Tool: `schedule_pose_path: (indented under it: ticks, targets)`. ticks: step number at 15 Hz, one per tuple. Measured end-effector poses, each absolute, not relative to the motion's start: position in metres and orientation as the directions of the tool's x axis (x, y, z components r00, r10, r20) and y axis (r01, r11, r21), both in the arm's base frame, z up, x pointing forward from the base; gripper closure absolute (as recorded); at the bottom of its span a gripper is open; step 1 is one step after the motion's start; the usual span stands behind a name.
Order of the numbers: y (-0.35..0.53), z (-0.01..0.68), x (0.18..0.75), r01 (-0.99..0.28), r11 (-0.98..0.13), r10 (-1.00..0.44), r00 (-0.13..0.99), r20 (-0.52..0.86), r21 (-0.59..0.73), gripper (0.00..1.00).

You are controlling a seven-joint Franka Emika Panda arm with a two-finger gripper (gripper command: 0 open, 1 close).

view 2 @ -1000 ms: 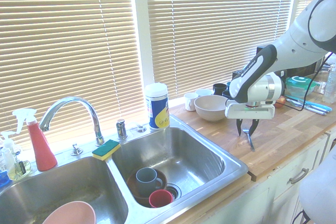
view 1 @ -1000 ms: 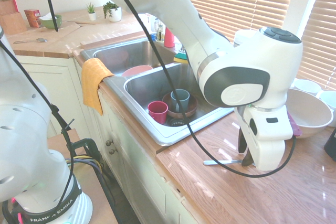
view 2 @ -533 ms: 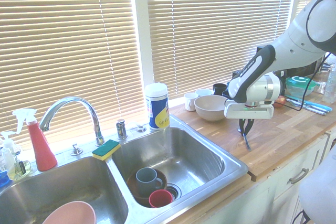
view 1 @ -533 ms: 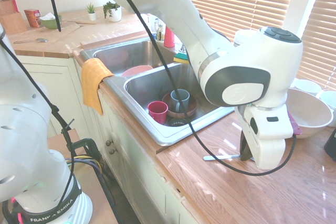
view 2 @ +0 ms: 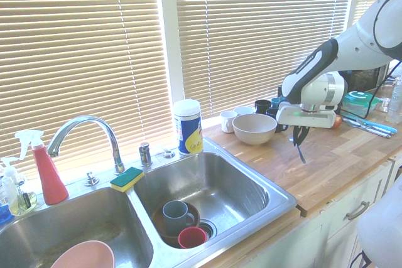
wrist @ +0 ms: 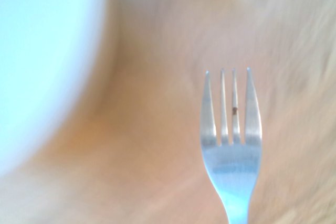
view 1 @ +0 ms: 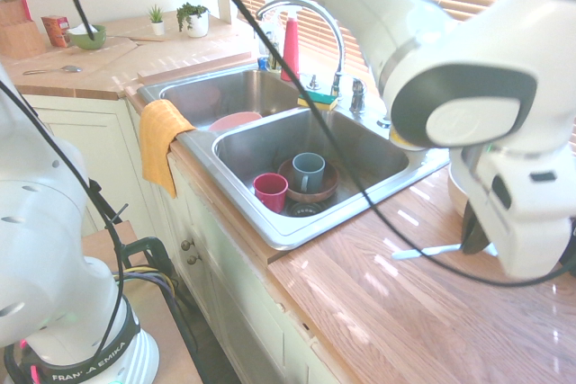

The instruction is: Put the fork into the sink

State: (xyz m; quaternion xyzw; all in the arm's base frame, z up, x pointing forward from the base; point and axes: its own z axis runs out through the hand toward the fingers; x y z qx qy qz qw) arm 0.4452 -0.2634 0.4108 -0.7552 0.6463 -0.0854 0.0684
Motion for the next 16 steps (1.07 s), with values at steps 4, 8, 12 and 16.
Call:
schedule_pose_path:
  ticks: [4,8,12,16]
  targets:
    - [-0.156,0.492,0.488,-0.897,-0.346,-0.938,0.338,0.077,-0.273,1.0]
    - [-0.01,0.46,0.532,-0.823,-0.51,-0.86,0.494,0.128,-0.249,1.0]
    - [0.067,0.365,0.54,-0.788,-0.59,-0.808,0.573,0.138,-0.177,1.0]
    - [0.118,0.284,0.536,-0.796,-0.591,-0.806,0.58,0.116,-0.132,1.0]
